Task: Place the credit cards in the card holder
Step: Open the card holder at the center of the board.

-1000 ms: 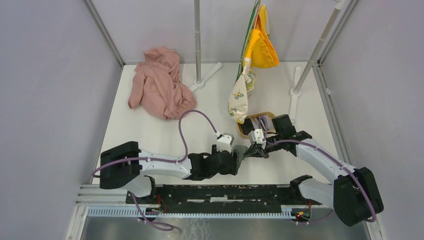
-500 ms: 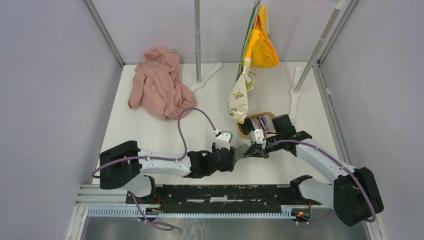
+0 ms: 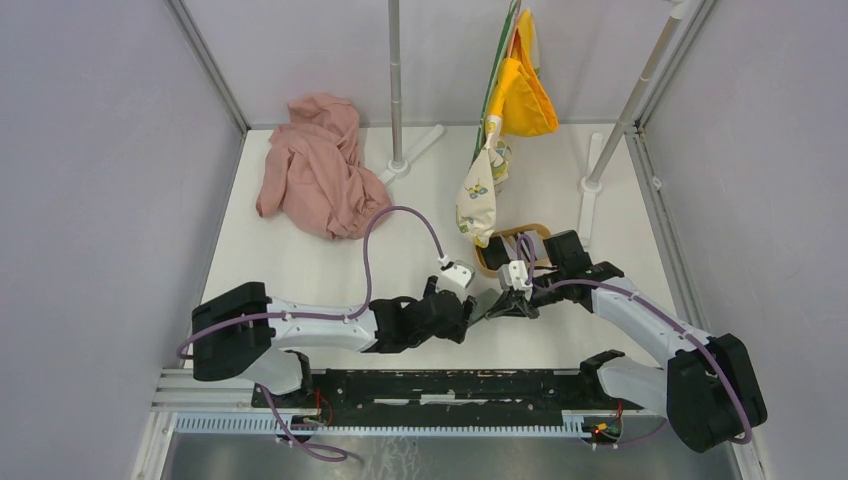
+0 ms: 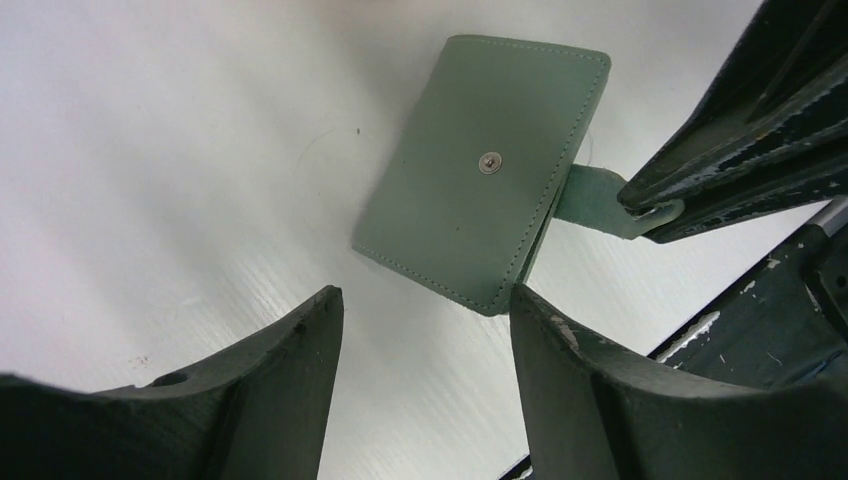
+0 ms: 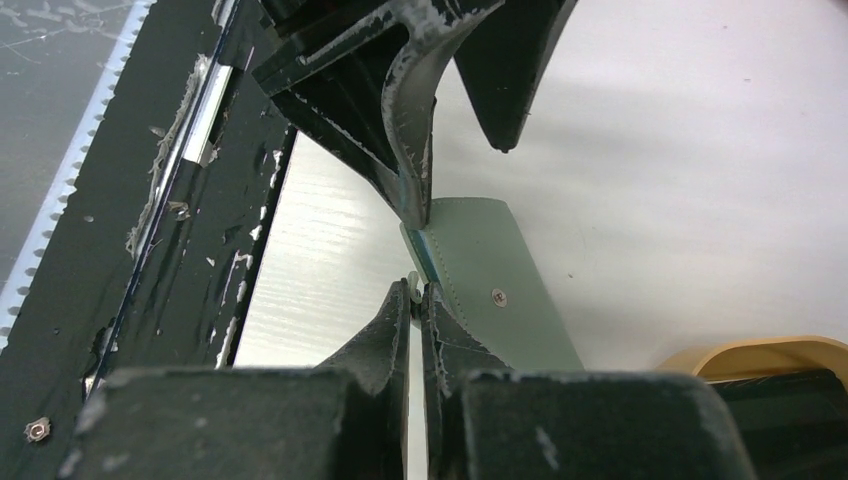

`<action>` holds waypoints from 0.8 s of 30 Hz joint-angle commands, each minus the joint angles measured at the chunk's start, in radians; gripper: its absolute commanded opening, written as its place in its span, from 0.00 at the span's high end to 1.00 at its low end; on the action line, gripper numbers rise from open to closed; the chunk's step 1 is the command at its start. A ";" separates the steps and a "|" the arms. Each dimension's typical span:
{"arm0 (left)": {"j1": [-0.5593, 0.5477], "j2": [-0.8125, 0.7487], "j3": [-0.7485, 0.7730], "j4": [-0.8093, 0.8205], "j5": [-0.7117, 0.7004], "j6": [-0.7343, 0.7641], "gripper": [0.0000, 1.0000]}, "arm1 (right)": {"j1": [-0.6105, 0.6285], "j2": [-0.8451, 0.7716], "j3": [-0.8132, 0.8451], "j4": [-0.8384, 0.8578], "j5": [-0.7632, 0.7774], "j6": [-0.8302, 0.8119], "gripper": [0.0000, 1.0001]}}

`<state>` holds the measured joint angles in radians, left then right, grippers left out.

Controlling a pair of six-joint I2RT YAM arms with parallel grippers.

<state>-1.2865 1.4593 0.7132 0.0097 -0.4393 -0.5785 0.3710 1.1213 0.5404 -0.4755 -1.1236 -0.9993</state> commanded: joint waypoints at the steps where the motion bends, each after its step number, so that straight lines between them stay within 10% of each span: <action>1: 0.028 -0.043 0.008 0.099 0.061 0.192 0.32 | -0.005 0.005 0.047 -0.029 -0.033 -0.051 1.00; 9: 0.064 0.028 0.038 0.116 0.127 0.259 0.53 | -0.006 0.011 0.056 -0.060 -0.037 -0.082 1.00; 16: 0.066 -0.035 -0.017 0.200 0.247 0.298 0.30 | -0.005 0.016 0.058 -0.072 -0.039 -0.098 1.00; 24: 0.067 0.052 0.044 0.181 0.293 0.343 0.27 | -0.006 0.020 0.059 -0.083 -0.040 -0.108 1.00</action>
<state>-1.2232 1.4704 0.7044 0.1505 -0.1791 -0.3119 0.3706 1.1412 0.5552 -0.5480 -1.1244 -1.0801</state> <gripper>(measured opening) 0.731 0.053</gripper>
